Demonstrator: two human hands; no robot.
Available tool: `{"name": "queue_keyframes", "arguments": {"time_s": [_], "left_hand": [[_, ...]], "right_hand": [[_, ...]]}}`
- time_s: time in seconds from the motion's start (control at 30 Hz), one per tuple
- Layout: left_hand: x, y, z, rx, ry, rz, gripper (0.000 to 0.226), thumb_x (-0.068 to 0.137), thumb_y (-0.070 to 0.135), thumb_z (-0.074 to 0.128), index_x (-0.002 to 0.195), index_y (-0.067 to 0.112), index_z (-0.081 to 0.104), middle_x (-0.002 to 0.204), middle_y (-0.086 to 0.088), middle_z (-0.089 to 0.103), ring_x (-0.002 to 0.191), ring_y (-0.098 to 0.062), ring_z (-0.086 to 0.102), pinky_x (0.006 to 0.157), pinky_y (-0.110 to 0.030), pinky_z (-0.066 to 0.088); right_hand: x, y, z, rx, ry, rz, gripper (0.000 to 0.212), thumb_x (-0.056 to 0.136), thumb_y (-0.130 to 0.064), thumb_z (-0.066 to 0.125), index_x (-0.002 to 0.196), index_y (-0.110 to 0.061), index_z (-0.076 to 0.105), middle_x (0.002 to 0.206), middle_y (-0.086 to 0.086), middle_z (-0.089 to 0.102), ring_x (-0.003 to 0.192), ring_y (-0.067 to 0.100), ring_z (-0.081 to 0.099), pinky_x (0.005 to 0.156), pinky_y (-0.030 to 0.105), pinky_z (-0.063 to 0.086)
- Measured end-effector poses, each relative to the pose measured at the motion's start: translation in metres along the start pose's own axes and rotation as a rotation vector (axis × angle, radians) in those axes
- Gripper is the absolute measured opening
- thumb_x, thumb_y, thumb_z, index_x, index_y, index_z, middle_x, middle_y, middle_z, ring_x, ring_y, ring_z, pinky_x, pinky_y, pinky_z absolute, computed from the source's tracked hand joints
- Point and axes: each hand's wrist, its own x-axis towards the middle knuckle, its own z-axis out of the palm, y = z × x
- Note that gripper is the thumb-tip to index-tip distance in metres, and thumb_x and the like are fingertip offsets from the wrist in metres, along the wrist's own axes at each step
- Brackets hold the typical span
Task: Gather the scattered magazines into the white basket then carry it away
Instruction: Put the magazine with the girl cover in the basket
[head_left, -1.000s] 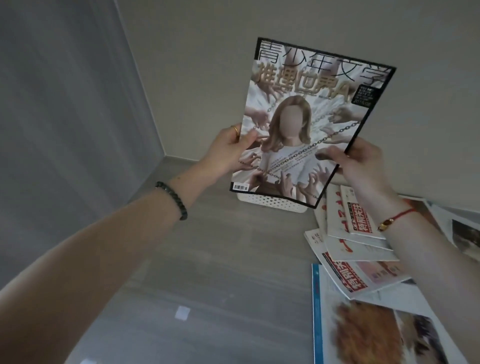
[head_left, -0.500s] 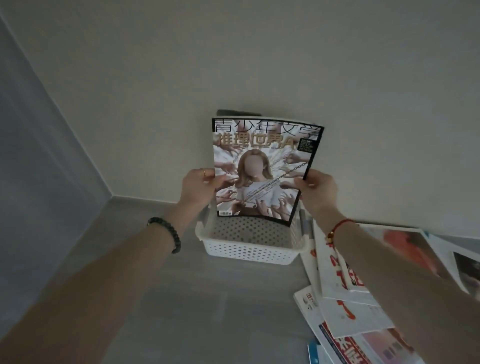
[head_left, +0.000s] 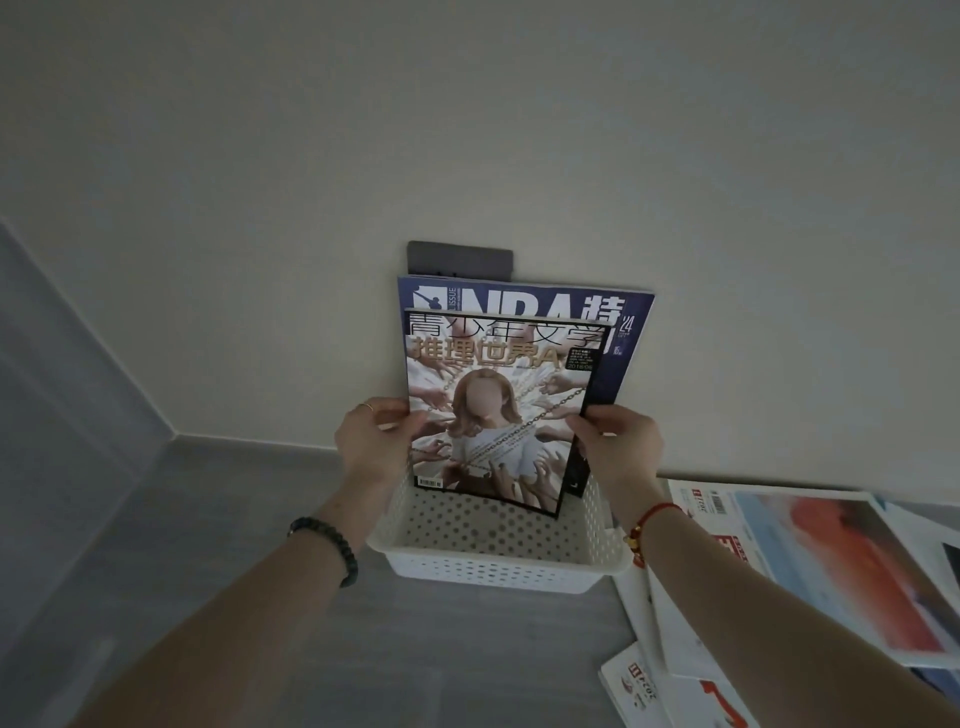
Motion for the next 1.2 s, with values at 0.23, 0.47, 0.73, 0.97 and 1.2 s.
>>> {"name": "queue_keyframes", "arguments": {"time_s": [0.23, 0.47, 0.73, 0.97, 1.2], "left_hand": [[-0.006, -0.004, -0.009, 0.062, -0.020, -0.007, 0.025, 0.070, 0.031, 0.075, 0.076, 0.013, 0.058, 0.080, 0.000, 0.062, 0.076, -0.016, 0.058, 0.074, -0.026, 0.044], [-0.045, -0.003, -0.019, -0.123, -0.214, -0.047, 0.014, 0.075, 0.019, 0.071, 0.076, 0.011, 0.060, 0.085, -0.015, 0.067, 0.083, -0.030, 0.064, 0.076, -0.041, 0.054], [-0.123, 0.014, -0.009, -0.164, -0.540, -0.018, 0.010, 0.082, 0.026, 0.064, 0.082, 0.017, 0.060, 0.074, 0.001, 0.065, 0.067, -0.012, 0.064, 0.056, -0.023, 0.051], [-0.187, 0.028, 0.029, -0.141, -0.716, -0.055, 0.026, 0.085, 0.027, 0.059, 0.100, 0.005, 0.059, 0.086, -0.006, 0.064, 0.071, -0.016, 0.063, 0.061, -0.025, 0.050], [-0.238, 0.013, 0.080, -0.125, -0.705, -0.181, 0.017, 0.085, 0.031, 0.058, 0.087, 0.014, 0.058, 0.089, -0.003, 0.065, 0.081, -0.019, 0.064, 0.067, -0.026, 0.051]], "right_hand": [[-0.007, 0.000, -0.020, -0.004, -0.099, 0.016, 0.018, 0.076, -0.009, 0.067, 0.093, -0.014, 0.070, 0.086, 0.005, 0.070, 0.079, 0.018, 0.064, 0.081, 0.030, 0.052], [-0.038, 0.002, -0.114, 0.040, -0.111, 0.029, 0.018, 0.082, -0.001, 0.060, 0.087, -0.017, 0.065, 0.083, 0.004, 0.068, 0.074, 0.020, 0.068, 0.077, 0.039, 0.056], [-0.092, 0.029, -0.229, -0.026, 0.015, 0.135, 0.022, 0.077, 0.005, 0.062, 0.093, -0.010, 0.069, 0.089, 0.006, 0.069, 0.080, 0.023, 0.066, 0.078, 0.034, 0.054], [-0.117, 0.074, -0.282, -0.215, 0.093, 0.152, 0.023, 0.077, -0.006, 0.066, 0.098, -0.013, 0.067, 0.097, 0.006, 0.068, 0.088, 0.021, 0.064, 0.077, 0.031, 0.052], [-0.085, 0.136, -0.300, -0.440, -0.178, 0.099, 0.048, 0.077, -0.011, 0.068, 0.122, -0.011, 0.051, 0.126, 0.007, 0.055, 0.115, 0.025, 0.052, 0.097, 0.039, 0.044]]}}
